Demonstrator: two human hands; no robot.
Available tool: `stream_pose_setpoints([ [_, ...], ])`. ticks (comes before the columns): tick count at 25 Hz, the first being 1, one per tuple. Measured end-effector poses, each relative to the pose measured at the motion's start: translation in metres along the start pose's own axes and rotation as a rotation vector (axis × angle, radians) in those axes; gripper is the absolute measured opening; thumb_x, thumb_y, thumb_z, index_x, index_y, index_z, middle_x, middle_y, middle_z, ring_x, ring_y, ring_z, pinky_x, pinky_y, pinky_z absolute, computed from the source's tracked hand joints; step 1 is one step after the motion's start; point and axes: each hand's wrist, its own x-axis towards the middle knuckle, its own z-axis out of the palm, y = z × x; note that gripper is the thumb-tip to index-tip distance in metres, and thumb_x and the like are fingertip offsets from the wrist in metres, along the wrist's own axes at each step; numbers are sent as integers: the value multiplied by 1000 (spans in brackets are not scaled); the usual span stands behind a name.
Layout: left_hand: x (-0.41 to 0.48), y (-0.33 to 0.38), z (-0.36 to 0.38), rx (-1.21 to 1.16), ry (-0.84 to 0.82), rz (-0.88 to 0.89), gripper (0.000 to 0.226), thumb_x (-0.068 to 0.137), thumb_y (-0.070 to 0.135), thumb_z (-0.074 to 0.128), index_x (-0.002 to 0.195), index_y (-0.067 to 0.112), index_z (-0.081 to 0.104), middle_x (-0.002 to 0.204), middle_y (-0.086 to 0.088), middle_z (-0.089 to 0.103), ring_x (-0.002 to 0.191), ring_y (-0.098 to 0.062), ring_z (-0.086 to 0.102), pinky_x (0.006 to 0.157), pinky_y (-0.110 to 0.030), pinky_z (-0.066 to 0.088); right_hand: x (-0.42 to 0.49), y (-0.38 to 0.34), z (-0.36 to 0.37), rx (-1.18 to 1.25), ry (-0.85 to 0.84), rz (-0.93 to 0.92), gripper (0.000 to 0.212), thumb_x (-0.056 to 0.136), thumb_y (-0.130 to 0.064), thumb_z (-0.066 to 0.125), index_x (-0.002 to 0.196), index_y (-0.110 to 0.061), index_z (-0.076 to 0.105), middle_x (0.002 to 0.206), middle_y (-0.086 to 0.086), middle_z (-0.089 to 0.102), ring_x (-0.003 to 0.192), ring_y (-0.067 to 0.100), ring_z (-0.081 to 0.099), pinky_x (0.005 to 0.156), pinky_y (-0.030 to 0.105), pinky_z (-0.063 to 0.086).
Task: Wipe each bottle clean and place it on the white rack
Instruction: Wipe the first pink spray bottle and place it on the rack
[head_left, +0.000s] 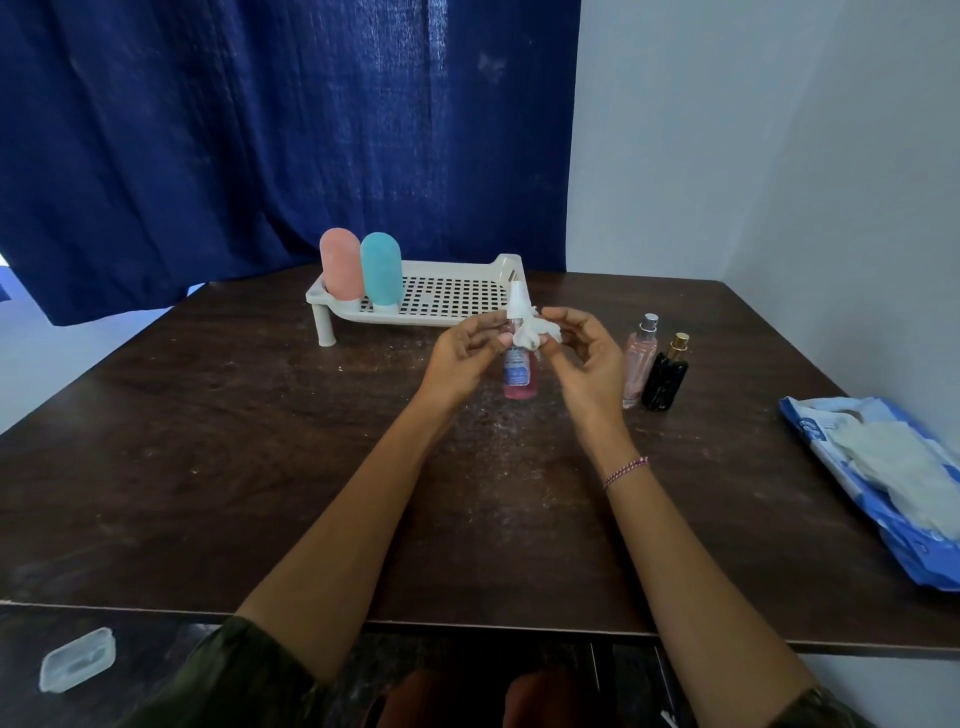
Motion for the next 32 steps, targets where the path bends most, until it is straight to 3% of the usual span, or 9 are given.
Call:
stream_pose_setpoints([
  [4, 0, 2, 2, -141, 55, -58, 21, 94, 5, 51, 112, 14, 54, 116, -10, 62, 99, -17, 64, 80, -28, 56, -3, 1, 3, -178, -18, -61, 30, 83, -5, 64, 112, -12, 65, 116, 1, 63, 107, 7, 57, 86, 16, 50],
  [8, 3, 0, 2, -221, 126, -100, 17, 92, 5, 53, 107, 13, 49, 117, -13, 59, 100, -22, 63, 80, -32, 56, -4, 3, 6, -446, -51, -236, 31, 81, -2, 65, 111, -10, 65, 109, -1, 58, 101, 6, 54, 86, 13, 48],
  [14, 2, 1, 2, -252, 104, -92, 19, 90, -1, 54, 99, 15, 48, 106, -12, 63, 89, -18, 66, 70, -29, 58, -4, 4, 5, -514, -75, -292, 24, 77, -3, 70, 100, -6, 70, 96, -4, 60, 87, 2, 55, 78, 7, 47],
  [18, 9, 3, -12, -431, 167, -165, 22, 90, 1, 54, 108, 12, 49, 126, -21, 56, 110, -30, 61, 87, -40, 55, -7, 5, 6, -516, -273, -283, 21, 74, -4, 74, 95, -6, 72, 93, 2, 66, 81, 4, 58, 76, 13, 50],
  [20, 8, 7, -15, -477, 132, -188, 28, 93, 6, 50, 121, 7, 50, 121, -18, 61, 103, -24, 65, 82, -35, 57, -9, 7, 8, -496, -306, -291, 21, 74, -5, 74, 95, -7, 72, 92, 2, 67, 83, 7, 60, 76, 16, 51],
  [23, 4, 9, -13, -455, 13, -228, 33, 98, 11, 42, 128, 1, 50, 120, -17, 62, 97, -20, 65, 79, -33, 57, -9, 6, 8, -420, -187, -311, 22, 75, -4, 73, 96, -6, 71, 94, 0, 66, 85, 5, 61, 76, 19, 53],
  [28, -4, 8, -2, -457, -106, -266, 27, 96, 7, 43, 120, 4, 54, 116, -10, 62, 101, -15, 61, 85, -28, 53, -3, 4, 2, -407, 73, -275, 22, 79, -4, 69, 101, -7, 69, 96, -3, 63, 84, -7, 55, 70, 6, 46],
  [32, 1, 6, -3, -482, 2, -217, 36, 98, 10, 42, 131, 0, 47, 128, -17, 57, 102, -18, 63, 83, -32, 55, -6, 7, 5, -391, -52, -214, 22, 76, -6, 72, 97, -10, 70, 93, -4, 64, 81, -4, 57, 71, 8, 46],
])
